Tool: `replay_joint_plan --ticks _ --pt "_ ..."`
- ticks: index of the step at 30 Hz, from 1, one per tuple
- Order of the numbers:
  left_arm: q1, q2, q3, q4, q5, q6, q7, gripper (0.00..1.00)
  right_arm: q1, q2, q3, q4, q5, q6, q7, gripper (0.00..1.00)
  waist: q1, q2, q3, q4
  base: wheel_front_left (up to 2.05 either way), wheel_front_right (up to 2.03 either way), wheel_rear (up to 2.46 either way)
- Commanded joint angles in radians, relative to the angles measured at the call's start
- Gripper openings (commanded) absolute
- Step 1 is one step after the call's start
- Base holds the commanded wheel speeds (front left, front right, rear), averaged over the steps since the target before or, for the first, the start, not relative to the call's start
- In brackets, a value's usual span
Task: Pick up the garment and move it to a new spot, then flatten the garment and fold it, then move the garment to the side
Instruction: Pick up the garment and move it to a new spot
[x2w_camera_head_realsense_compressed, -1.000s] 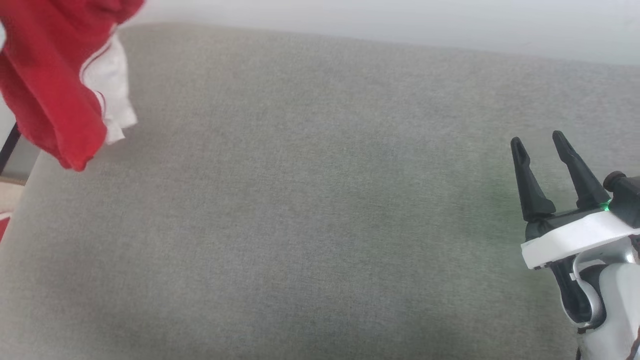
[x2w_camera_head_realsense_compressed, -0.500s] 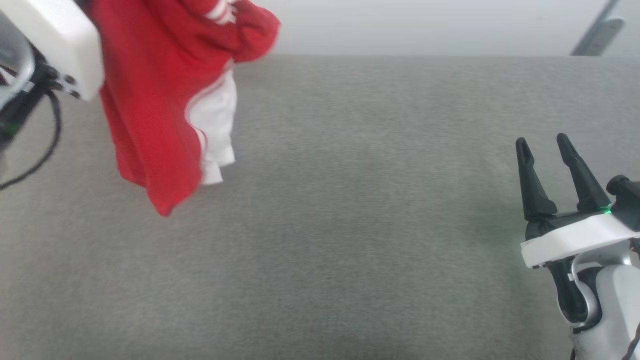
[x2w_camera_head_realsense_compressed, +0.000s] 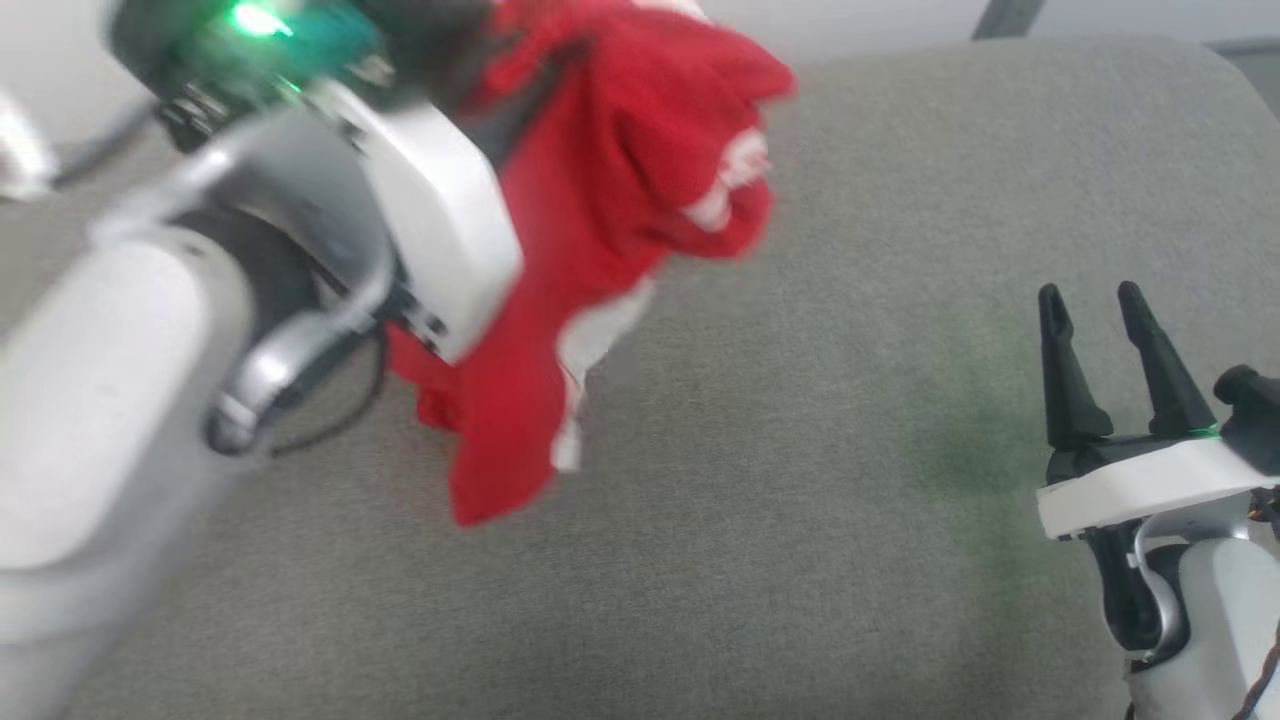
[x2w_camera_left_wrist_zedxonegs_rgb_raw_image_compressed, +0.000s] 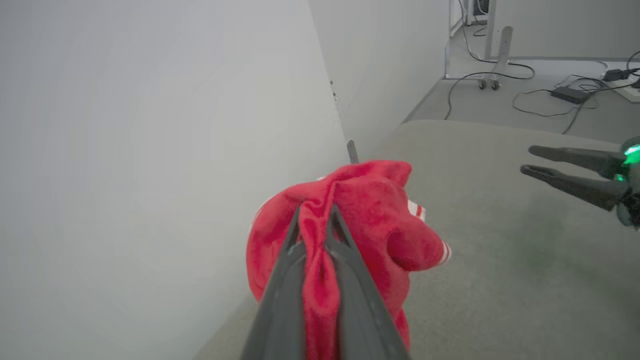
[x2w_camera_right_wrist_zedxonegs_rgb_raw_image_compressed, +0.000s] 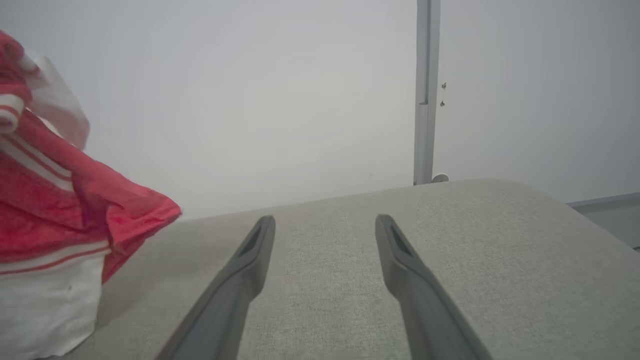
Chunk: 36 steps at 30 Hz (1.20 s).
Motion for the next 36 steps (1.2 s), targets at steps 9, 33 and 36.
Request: replay_joint_plan --ticks 9,33,36 --pt "0.149 -0.049 -0.089 0.164 -0.023 -0.005 -0.025 0.0 -0.028 0.029 0.043 0.047 0.021 0.0 -0.036 1.0 0.0 0.0 0.06 -0.054 0.0 0.0 0.0" --pt "0.215 -0.177 -0.224 0.756 -0.079 -0.09 -0.113 1.0 -0.075 0.013 0.112 0.102 0.043 0.0 -0.054 1.0 0.0 0.0 0.057 -0.043 0.0 0.0 0.0" --pt "0.191 -0.173 -0.211 0.744 -0.081 -0.093 -0.166 1.0 -0.063 0.007 0.114 0.106 0.04 0.0 -0.054 1.0 0.0 0.0 0.032 -0.026 0.0 0.0 0.0"
